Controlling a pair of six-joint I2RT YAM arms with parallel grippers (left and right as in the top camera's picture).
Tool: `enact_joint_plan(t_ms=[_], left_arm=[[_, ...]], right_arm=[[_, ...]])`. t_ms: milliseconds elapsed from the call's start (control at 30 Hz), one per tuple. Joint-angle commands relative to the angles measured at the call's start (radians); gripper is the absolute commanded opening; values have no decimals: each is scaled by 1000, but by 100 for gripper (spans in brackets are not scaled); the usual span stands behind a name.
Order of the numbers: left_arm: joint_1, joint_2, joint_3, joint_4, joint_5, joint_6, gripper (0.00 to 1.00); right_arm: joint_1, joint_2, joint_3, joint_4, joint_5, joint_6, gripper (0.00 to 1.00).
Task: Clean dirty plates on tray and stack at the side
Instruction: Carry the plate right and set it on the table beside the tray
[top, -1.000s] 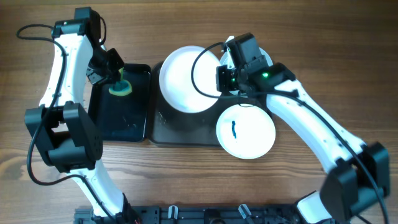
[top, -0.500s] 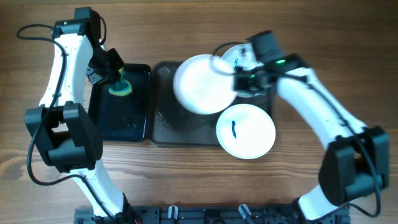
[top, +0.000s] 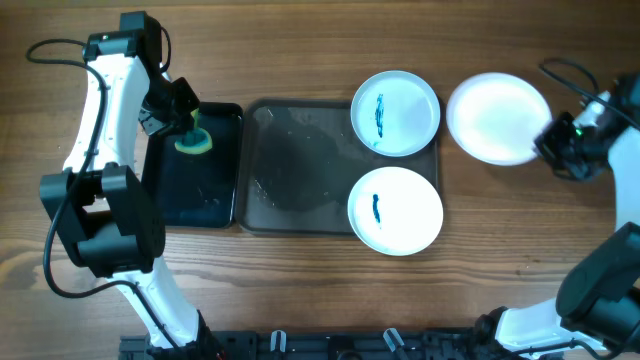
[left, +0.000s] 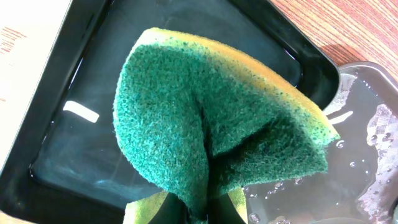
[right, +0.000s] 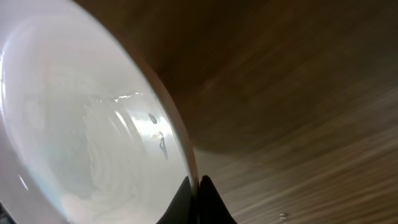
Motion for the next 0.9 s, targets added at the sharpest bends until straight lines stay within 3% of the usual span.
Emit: enact_joint_plan(t_ms=[0, 267, 400, 500, 533, 867], left_arm=[[1, -36, 19, 0, -6, 20, 4], [1, -36, 19, 0, -6, 20, 4], [1, -36, 19, 0, -6, 20, 4], [1, -36, 19, 0, -6, 20, 4], [1, -36, 19, 0, -6, 20, 4], [1, -36, 19, 0, -5, 20, 4]], right_arm=[[-71, -13, -115, 90, 7, -17, 4], [-68, -8, -305, 338, 15, -17, 4], [-68, -8, -328, 363, 15, -20, 5], [-68, -8, -328, 361, 14, -21, 26], [-68, -8, -328, 355, 13, -21, 29], [-64, -145, -303, 194, -113, -73, 41]])
